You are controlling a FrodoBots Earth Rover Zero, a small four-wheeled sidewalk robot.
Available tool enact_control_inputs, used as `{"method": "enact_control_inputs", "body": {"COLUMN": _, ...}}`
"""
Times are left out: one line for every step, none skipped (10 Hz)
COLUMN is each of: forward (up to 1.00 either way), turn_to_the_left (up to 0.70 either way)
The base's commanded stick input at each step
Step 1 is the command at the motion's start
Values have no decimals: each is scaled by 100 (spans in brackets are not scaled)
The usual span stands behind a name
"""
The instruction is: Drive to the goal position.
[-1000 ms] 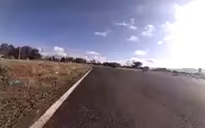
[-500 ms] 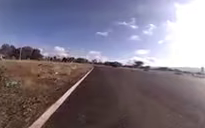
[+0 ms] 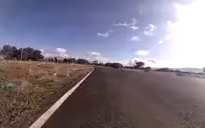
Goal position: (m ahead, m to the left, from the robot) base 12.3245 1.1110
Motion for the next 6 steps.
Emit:
{"method": "enact_control_inputs", "body": {"forward": 45, "turn_to_the_left": -27}}
{"method": "enact_control_inputs", "body": {"forward": 45, "turn_to_the_left": -27}}
{"method": "enact_control_inputs", "body": {"forward": 45, "turn_to_the_left": -27}}
{"method": "enact_control_inputs", "body": {"forward": 45, "turn_to_the_left": -27}}
{"method": "enact_control_inputs", "body": {"forward": 45, "turn_to_the_left": 0}}
{"method": "enact_control_inputs", "body": {"forward": 45, "turn_to_the_left": 0}}
